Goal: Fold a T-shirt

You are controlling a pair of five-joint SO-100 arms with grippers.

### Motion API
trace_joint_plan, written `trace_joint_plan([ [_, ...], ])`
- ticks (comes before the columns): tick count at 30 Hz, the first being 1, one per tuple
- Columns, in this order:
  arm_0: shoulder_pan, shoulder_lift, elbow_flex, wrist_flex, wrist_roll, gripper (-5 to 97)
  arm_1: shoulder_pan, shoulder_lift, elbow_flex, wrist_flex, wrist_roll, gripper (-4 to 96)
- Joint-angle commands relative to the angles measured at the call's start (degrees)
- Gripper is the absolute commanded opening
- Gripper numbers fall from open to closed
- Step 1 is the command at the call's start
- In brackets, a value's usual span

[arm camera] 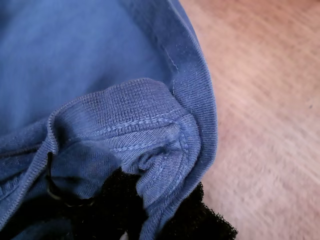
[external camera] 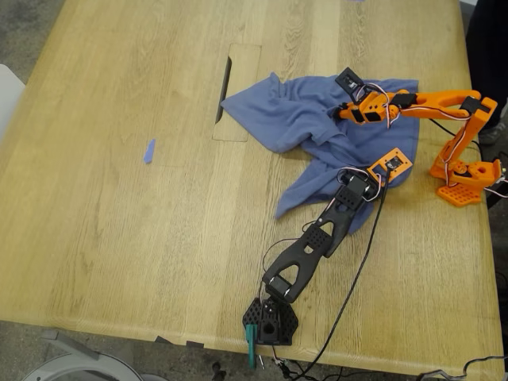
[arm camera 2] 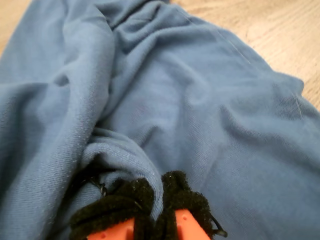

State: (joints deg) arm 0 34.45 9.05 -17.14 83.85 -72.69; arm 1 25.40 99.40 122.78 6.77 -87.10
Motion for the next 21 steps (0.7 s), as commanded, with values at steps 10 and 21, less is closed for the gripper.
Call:
trace_joint_plan([
  [10, -9.32, 21.8, -1.76, 17.75, -1.67, 0, -3.87, 13.97, 0.44, 0.88, -0.97, 0.0],
  [21, -12.92, 31.29, -1.76, 21.01, -3.16, 1, -4.22, 23.47, 3.34, 0.88, -1.76, 0.1],
])
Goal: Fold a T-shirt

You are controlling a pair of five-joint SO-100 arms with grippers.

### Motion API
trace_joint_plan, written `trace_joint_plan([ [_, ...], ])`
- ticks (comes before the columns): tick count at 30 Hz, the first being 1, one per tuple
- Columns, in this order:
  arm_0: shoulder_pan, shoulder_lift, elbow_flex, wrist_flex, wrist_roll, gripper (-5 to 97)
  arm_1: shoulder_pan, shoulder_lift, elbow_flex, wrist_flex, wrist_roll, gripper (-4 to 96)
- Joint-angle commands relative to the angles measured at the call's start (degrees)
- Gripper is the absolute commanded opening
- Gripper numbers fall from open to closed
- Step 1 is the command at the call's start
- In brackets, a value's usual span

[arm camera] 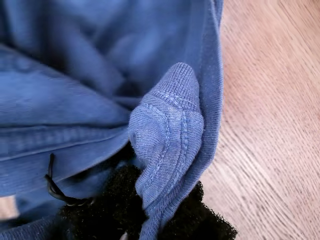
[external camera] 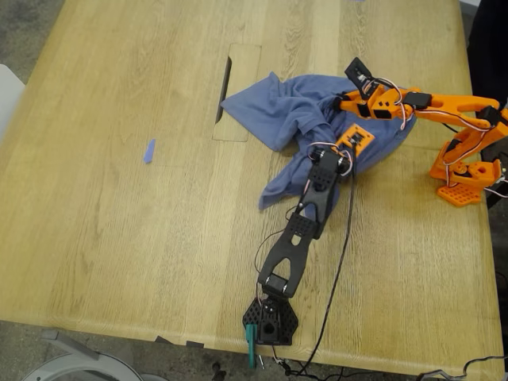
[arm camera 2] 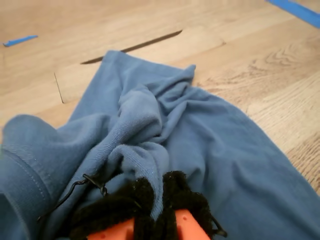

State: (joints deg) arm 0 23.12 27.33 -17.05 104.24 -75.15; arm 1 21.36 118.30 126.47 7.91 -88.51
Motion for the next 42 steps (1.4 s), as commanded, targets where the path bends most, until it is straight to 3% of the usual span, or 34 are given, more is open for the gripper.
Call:
trace_joint_plan([
  [1, -1.93, 13.62, -1.85, 0.7, -0.7, 1, -0.18, 5.1, -0.35, -0.35, -0.35, 0.1],
  [34, -9.49, 33.66, -1.67, 1.23, -0.35, 0, -2.02, 21.36, 2.64, -10.9, -0.44, 0.1],
  [42, -11.43, 48.78, 18.9, 1.23, -0.18, 0, -3.08, 20.83, -0.53, -10.9, -0.62, 0.1],
])
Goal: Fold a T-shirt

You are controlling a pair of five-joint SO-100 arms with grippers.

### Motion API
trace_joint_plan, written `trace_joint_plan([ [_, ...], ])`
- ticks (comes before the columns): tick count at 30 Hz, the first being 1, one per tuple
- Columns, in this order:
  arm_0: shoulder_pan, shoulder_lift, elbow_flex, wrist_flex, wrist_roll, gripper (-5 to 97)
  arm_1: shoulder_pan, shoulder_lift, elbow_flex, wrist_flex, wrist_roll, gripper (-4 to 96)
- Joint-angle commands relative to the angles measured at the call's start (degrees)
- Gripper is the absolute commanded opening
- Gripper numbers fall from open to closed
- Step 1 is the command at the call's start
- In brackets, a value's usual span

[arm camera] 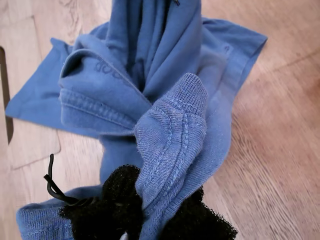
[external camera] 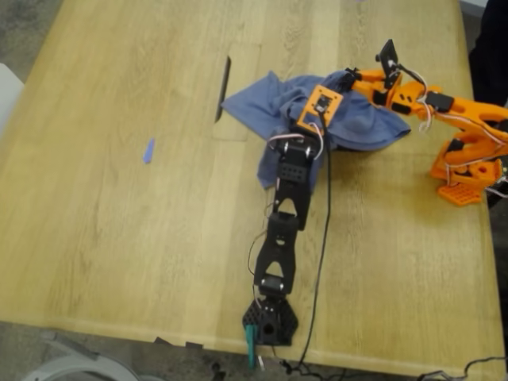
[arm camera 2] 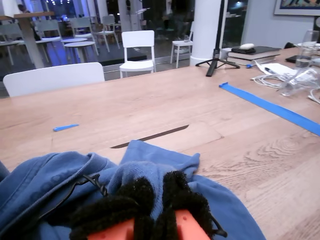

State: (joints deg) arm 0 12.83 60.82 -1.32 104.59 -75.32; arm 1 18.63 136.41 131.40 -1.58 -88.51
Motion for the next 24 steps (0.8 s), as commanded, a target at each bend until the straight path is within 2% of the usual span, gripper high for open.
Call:
trace_joint_plan([
  [1, -1.23, 16.79, 5.19, 0.88, 0.09, 0, -0.53, 2.55, -6.06, -1.14, -0.7, 0.1],
  [4, -1.85, 21.27, 11.07, 0.88, 0.26, 0, -1.14, 2.02, -8.17, -0.97, -0.79, 0.1],
  [15, -2.81, 31.38, 17.49, 0.88, 0.79, 0, -3.6, 1.76, -14.94, -3.96, -1.05, 0.1],
  [20, -2.99, 42.1, 29.18, 0.88, 0.88, 0, -5.1, 1.58, -18.46, -4.04, -1.14, 0.1],
  [24, -2.46, 45.44, 30.32, 0.79, 0.97, 0, -7.82, 1.23, -21.8, -4.31, -1.05, 0.1],
])
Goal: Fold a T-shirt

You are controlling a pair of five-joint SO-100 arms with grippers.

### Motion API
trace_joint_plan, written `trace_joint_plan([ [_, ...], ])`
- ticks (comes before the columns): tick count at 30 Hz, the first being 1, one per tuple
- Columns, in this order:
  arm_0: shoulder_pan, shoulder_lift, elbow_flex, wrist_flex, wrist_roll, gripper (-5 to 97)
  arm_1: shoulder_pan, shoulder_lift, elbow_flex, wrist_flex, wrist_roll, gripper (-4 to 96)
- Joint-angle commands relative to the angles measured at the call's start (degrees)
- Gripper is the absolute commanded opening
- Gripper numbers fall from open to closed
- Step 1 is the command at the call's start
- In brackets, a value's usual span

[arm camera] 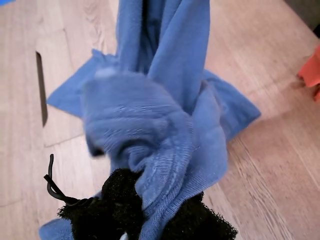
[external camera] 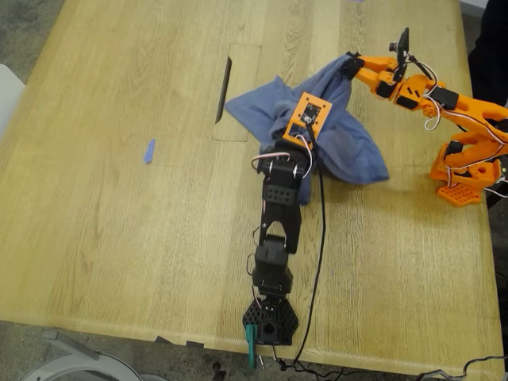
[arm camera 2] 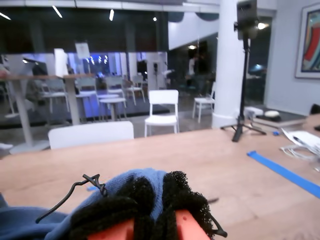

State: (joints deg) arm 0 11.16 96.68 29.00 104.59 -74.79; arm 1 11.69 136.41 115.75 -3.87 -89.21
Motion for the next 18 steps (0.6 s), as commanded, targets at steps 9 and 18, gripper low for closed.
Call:
trace_joint_plan([
  [9, -0.7, 12.92, -0.97, 0.0, 1.41, 0, -5.01, 1.05, -11.69, -2.55, -0.79, 0.1],
  [18, -3.08, 15.29, -3.52, 0.26, 2.11, 0, -7.56, 0.62, -18.72, 0.44, -0.7, 0.1],
])
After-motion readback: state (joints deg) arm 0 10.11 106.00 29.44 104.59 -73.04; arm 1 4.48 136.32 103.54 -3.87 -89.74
